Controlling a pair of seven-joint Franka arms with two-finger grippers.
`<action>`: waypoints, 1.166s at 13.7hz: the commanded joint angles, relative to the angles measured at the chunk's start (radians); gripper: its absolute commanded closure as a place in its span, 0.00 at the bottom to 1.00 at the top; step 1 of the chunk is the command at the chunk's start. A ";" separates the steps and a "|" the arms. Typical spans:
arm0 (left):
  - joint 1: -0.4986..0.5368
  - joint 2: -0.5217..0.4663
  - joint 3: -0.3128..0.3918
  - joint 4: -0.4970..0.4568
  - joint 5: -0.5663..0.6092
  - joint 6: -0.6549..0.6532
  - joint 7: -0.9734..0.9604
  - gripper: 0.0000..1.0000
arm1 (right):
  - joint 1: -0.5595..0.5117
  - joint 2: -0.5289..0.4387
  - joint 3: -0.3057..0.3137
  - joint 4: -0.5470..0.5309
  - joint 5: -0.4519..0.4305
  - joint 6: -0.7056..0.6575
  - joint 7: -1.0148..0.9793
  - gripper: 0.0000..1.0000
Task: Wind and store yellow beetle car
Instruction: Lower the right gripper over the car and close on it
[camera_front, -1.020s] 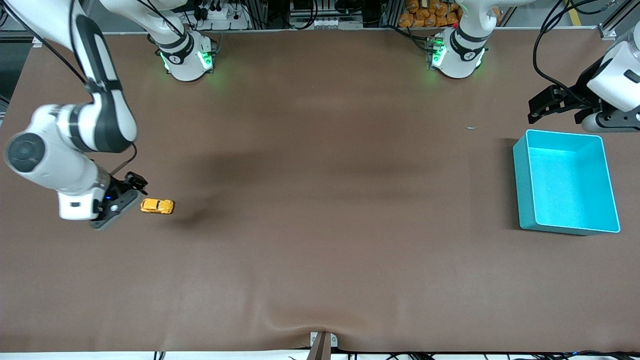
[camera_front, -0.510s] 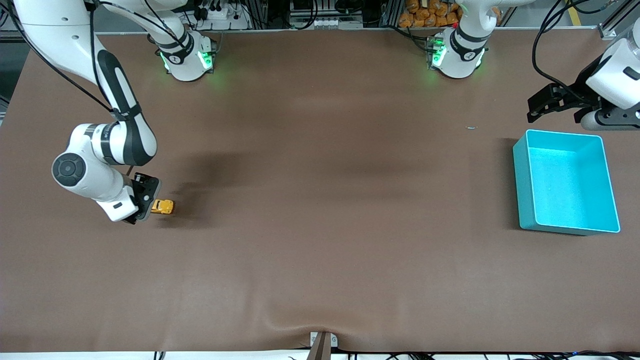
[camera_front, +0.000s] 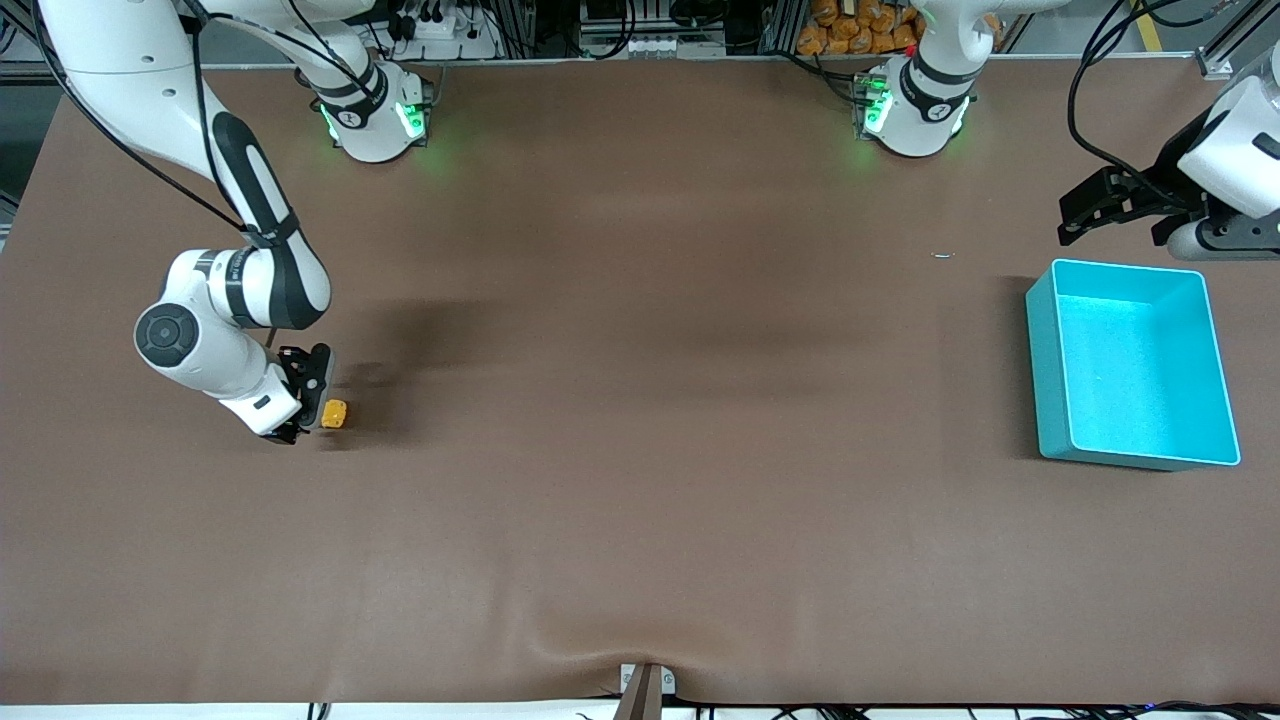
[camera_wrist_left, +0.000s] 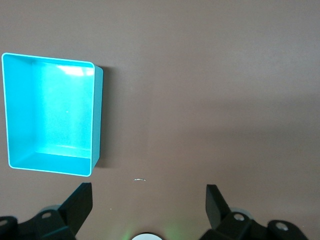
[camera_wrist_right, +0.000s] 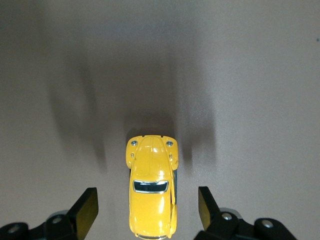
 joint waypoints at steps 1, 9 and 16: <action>0.003 -0.011 -0.009 -0.003 0.017 -0.005 -0.009 0.00 | -0.011 0.012 0.003 -0.001 -0.015 0.027 -0.019 0.25; 0.003 -0.011 -0.002 -0.015 0.018 -0.006 -0.042 0.00 | -0.021 0.030 0.003 -0.001 -0.015 0.033 -0.020 0.66; 0.047 -0.031 -0.005 -0.037 0.018 -0.003 -0.039 0.00 | -0.065 0.053 0.004 0.001 -0.015 0.061 -0.069 0.74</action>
